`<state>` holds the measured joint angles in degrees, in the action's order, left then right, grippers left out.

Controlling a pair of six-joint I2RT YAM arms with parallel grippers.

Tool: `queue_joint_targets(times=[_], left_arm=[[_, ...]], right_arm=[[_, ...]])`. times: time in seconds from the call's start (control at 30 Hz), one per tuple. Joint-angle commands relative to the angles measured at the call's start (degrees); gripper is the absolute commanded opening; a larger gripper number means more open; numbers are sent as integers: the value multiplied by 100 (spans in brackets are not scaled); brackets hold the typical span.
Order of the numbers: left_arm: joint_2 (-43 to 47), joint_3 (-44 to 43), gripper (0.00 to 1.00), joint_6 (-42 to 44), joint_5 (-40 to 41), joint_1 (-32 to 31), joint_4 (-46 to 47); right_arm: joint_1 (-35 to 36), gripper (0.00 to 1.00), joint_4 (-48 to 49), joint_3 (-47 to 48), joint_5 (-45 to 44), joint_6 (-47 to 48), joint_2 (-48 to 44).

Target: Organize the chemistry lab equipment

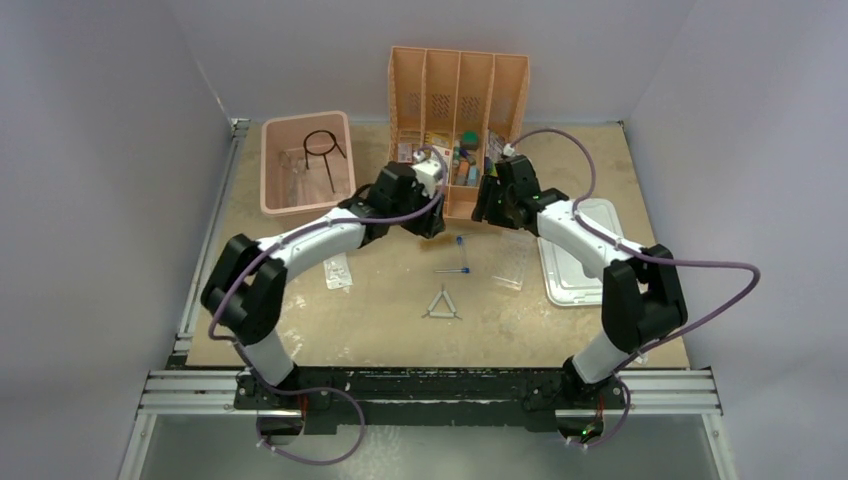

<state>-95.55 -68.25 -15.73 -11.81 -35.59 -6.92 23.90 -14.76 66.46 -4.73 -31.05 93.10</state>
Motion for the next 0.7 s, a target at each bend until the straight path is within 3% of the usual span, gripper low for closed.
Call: queue_joint_targets(times=[0.0,0.17,0.4,0.67], left_arm=[[-679,-639,40,1167,186,-374,45],[-1468,-1461,32,1700,269,-693,-384],[-1968,-1681,27,1875,769,-791,-218],[-2234,-1886,13,2265,1082,-791,-527]], right_arm=[[-250,60,166,-225,-37,-442,-561],[-459,56,182,-529,-226,-595,-927],[-737,52,207,-887,-333,-724,-1335],[-831,52,229,-1003,-372,-683,-1481]])
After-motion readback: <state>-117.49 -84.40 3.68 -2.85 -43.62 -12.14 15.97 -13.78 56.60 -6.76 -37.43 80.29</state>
